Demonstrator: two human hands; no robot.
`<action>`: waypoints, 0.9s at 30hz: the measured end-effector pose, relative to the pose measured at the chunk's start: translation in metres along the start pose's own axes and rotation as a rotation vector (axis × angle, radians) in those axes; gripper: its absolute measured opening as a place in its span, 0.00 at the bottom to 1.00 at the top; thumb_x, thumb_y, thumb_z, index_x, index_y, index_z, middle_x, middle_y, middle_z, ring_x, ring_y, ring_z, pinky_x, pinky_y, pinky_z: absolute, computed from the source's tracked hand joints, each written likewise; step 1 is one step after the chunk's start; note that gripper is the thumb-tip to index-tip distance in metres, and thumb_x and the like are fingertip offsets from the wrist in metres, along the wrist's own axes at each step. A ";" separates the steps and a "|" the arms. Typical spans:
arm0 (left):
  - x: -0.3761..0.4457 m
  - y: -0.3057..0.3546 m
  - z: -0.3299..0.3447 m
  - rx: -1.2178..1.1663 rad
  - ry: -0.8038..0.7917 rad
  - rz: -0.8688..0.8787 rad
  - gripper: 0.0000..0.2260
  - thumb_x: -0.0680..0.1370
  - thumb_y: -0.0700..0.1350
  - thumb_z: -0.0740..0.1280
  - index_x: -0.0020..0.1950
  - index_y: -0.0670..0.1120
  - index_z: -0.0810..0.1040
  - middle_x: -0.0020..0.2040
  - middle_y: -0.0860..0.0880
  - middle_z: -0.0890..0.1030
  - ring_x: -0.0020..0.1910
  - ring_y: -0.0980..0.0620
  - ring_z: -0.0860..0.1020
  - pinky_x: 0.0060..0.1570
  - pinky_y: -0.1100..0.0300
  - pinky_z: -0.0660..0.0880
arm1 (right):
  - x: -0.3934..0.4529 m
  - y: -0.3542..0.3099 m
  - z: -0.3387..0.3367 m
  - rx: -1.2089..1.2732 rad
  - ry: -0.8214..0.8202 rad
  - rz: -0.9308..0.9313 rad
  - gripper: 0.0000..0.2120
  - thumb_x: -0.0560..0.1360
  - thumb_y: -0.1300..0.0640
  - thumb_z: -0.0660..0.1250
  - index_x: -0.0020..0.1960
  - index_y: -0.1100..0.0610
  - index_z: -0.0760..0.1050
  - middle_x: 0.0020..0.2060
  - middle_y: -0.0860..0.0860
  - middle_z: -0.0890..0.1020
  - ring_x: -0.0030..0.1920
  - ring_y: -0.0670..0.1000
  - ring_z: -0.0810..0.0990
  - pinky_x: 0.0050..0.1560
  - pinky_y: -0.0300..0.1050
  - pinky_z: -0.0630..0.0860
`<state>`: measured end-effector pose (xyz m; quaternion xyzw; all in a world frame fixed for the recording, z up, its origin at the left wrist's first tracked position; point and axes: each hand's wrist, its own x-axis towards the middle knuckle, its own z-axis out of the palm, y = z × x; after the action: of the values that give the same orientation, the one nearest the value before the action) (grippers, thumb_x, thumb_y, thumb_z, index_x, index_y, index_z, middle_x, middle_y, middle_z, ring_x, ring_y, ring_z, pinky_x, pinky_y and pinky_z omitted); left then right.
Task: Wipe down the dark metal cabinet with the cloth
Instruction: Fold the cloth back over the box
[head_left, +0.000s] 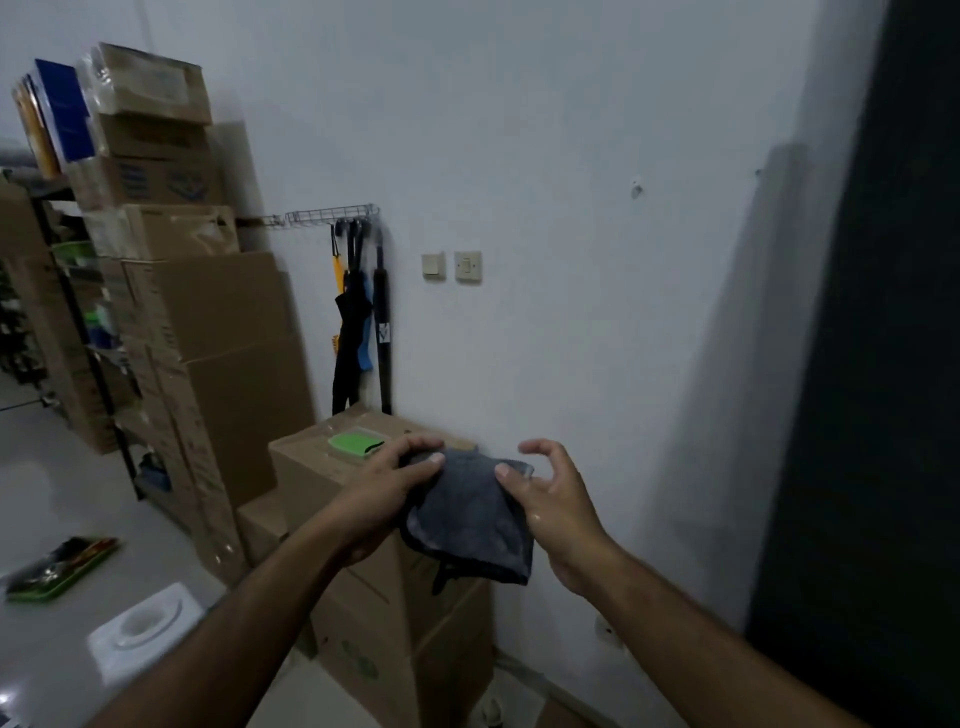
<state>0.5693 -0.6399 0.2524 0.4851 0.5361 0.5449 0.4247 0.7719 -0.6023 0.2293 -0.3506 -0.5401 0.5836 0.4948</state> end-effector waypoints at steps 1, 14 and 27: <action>0.014 -0.002 -0.017 0.063 -0.052 -0.016 0.15 0.79 0.41 0.75 0.64 0.47 0.79 0.66 0.41 0.81 0.61 0.47 0.83 0.59 0.54 0.82 | 0.015 0.004 0.013 -0.044 0.019 -0.026 0.11 0.79 0.58 0.72 0.60 0.53 0.75 0.52 0.60 0.85 0.52 0.57 0.85 0.44 0.47 0.83; 0.174 -0.011 -0.195 1.167 -0.202 0.156 0.14 0.74 0.56 0.73 0.45 0.45 0.81 0.40 0.48 0.81 0.37 0.55 0.76 0.34 0.61 0.70 | 0.184 0.046 0.130 -0.810 -0.137 -0.077 0.15 0.75 0.52 0.75 0.39 0.62 0.78 0.32 0.51 0.77 0.33 0.46 0.74 0.33 0.43 0.68; 0.348 -0.085 -0.296 -0.241 -0.255 -0.313 0.10 0.77 0.28 0.69 0.58 0.35 0.78 0.52 0.35 0.81 0.43 0.43 0.84 0.40 0.56 0.83 | 0.362 0.133 0.213 0.056 -0.011 0.353 0.17 0.78 0.63 0.72 0.64 0.62 0.72 0.56 0.64 0.82 0.45 0.58 0.86 0.39 0.51 0.83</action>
<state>0.2147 -0.3436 0.2066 0.4067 0.4780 0.4668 0.6231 0.4483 -0.3066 0.1815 -0.4227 -0.4563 0.6781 0.3914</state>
